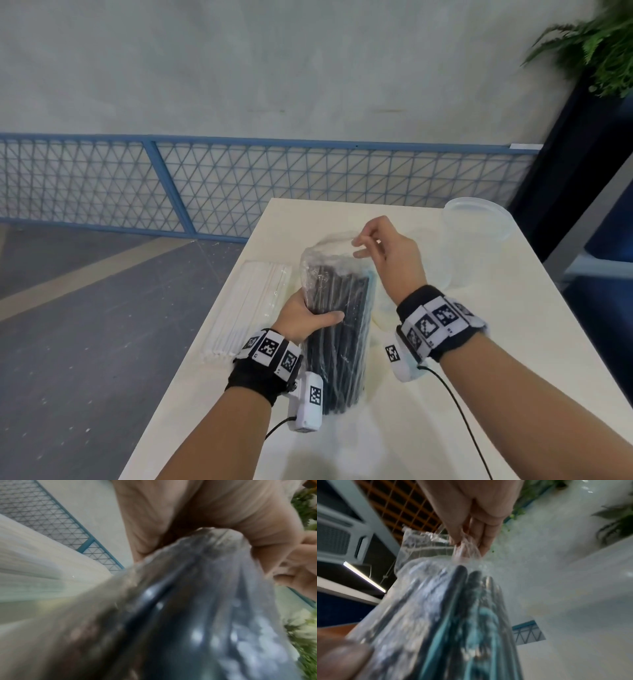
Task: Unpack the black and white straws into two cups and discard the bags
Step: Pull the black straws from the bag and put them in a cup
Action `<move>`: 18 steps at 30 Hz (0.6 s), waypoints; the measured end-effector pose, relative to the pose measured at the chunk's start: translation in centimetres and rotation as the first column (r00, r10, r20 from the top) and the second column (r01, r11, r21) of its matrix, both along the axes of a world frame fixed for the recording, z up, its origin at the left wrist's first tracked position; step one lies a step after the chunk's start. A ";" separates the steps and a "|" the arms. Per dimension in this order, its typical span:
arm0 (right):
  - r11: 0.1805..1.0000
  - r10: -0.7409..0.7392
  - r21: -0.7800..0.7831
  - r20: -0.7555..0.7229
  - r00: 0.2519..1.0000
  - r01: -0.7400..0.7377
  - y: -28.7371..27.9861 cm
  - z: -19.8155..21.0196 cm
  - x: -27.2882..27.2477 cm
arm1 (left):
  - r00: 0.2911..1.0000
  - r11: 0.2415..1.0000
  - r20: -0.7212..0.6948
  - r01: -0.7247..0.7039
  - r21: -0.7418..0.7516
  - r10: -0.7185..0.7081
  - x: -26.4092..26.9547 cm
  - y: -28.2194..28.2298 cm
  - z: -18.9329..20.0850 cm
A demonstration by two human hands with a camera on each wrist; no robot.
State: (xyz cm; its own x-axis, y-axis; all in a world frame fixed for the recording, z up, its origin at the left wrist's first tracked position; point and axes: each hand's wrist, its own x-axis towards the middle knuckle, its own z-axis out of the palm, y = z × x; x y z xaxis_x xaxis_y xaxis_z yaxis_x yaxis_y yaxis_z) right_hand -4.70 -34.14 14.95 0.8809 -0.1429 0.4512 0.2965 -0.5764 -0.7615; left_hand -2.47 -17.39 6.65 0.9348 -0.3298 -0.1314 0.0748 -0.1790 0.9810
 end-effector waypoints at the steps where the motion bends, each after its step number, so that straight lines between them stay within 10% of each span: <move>1: 0.999 0.008 -0.033 0.015 1.000 -0.007 -0.3 0.4 0.2 | 1.000 1.000 0.000 0.008 -0.003 -0.008 -0.1 0.0 0.0; 6: 0.910 0.046 -0.415 0.117 0.992 0.007 -0.5 0.1 0.6 | 0.999 0.999 0.032 0.037 -0.015 -0.036 0.0 0.1 0.3; 15: 0.956 -0.190 -0.167 0.267 0.945 0.240 -1.4 3.2 1.9 | 0.988 0.985 0.029 0.152 0.085 -0.155 -0.5 0.6 1.2; 18: 0.887 -0.156 -0.330 0.444 0.882 0.322 -0.8 3.2 0.9 | 0.999 0.997 0.036 0.032 0.064 -0.035 -0.3 0.7 1.2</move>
State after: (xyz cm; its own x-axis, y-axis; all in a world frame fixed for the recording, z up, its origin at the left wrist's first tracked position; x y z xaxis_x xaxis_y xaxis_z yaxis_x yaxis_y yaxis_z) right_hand -3.79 -34.92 18.14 0.5762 -0.0680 0.8145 0.3370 -0.8881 -0.3125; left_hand -2.76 -16.71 7.87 0.9280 -0.3531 -0.1187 0.0318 -0.2425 0.9696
